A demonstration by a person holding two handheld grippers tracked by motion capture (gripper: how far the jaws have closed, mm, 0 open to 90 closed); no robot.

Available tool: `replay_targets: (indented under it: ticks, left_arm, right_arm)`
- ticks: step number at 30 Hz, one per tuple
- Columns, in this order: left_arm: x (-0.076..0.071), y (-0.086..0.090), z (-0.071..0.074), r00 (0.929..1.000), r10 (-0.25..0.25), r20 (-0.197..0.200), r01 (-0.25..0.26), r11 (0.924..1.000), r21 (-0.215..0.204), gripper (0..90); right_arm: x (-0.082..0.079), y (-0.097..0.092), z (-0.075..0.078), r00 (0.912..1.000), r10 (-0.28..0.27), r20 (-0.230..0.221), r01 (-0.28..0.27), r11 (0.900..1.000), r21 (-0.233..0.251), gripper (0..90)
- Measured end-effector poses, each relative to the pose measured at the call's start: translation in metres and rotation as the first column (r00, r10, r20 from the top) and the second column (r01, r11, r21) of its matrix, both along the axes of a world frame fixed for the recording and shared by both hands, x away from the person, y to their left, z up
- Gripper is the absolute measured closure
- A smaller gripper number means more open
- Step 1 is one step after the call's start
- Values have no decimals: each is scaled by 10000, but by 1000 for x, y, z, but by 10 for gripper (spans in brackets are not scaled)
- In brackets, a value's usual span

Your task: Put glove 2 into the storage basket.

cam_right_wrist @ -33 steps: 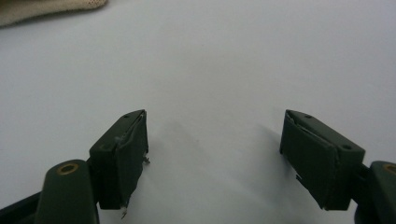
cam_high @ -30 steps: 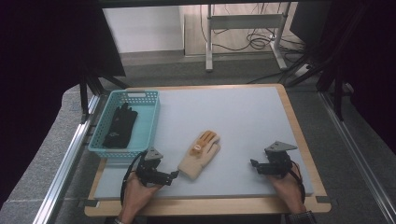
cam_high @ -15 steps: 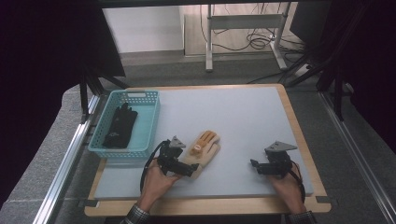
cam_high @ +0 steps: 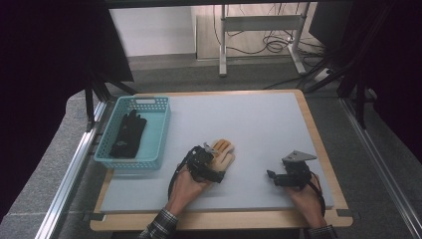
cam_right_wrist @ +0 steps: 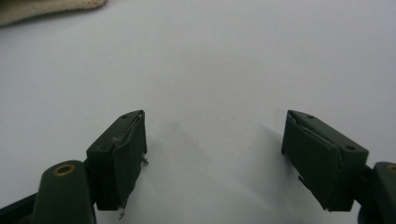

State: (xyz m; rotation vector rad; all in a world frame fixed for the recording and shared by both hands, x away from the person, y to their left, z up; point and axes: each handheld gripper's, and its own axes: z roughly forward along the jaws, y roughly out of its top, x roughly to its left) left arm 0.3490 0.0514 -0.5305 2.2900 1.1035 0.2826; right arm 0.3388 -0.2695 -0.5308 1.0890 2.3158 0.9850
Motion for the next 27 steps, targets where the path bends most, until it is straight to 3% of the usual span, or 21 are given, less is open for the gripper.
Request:
replay_targets:
  ticks: [5, 11, 14, 19, 27]
  left_arm:
    - [-1, -4, 2, 9999, -98, 102, 96, 9998, 186, 103]
    - [-4, -3, 8, 9995, -319, 10, 319, 9993, 172, 396]
    - [-3, 0, 9, 9993, -364, -49, 364, 9993, 82, 486]
    - [-1, 3, 10, 9986, -495, -199, 490, 9985, -233, 551]
    - [1, 7, 14, 9984, -526, -209, 515, 9974, -498, 555]
  right_arm:
    - [0, 0, 0, 10000, 2, -3, -2, 10000, -4, 217]
    - [0, 0, 0, 10000, 7, 1, -7, 10000, -9, 217]
    - [0, 0, 0, 10000, 7, -2, -7, 10000, -8, 217]
    - [0, 0, 0, 10000, 6, -6, -6, 10000, -4, 217]
    - [0, 0, 0, 10000, 8, -9, -8, 10000, -4, 216]
